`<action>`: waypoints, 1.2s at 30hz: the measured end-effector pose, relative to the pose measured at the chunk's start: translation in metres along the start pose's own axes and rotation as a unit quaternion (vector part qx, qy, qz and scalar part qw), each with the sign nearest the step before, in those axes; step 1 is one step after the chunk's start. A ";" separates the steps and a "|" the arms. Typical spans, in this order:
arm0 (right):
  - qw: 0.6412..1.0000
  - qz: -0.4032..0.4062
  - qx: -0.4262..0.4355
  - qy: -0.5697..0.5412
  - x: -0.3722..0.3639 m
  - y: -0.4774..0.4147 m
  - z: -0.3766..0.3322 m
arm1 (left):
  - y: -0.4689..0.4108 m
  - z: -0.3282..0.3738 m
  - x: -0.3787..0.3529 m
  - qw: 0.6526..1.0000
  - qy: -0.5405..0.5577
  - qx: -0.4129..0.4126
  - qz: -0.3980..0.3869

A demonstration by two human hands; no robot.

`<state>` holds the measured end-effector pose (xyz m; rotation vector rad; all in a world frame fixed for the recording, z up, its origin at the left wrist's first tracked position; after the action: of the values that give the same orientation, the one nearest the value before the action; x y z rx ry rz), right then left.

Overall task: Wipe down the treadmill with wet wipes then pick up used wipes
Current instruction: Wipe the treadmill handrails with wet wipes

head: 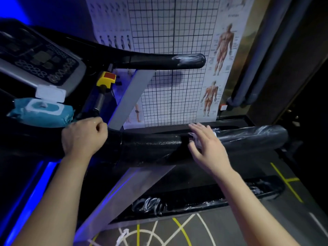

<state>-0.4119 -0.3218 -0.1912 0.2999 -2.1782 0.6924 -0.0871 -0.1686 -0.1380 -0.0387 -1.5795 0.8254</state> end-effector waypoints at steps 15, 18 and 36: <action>0.995 0.051 -0.079 -0.043 -0.019 -0.014 -0.024 | 0.010 0.081 -0.032 0.990 -0.013 -0.136 -0.039; 0.998 0.060 0.023 -0.021 -0.056 -0.005 -0.091 | 0.009 0.080 -0.030 0.990 -0.011 -0.139 -0.023; 0.983 0.179 -0.019 0.042 0.009 -0.020 0.017 | 0.012 0.080 -0.024 0.991 0.005 -0.130 0.005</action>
<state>-0.4198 -0.3474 -0.1857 -0.1456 -2.1834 0.8425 -0.1574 -0.2093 -0.1611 -0.2393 -1.6694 0.6208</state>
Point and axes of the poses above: each hand's wrist, its own y-axis away from the middle knuckle, its own x-axis out of the back of the hand, z = x × y, the point moved 10 cm from there along -y, towards the middle knuckle, and after that the axes turned 11 degrees about -x, right-handed, at the moved point
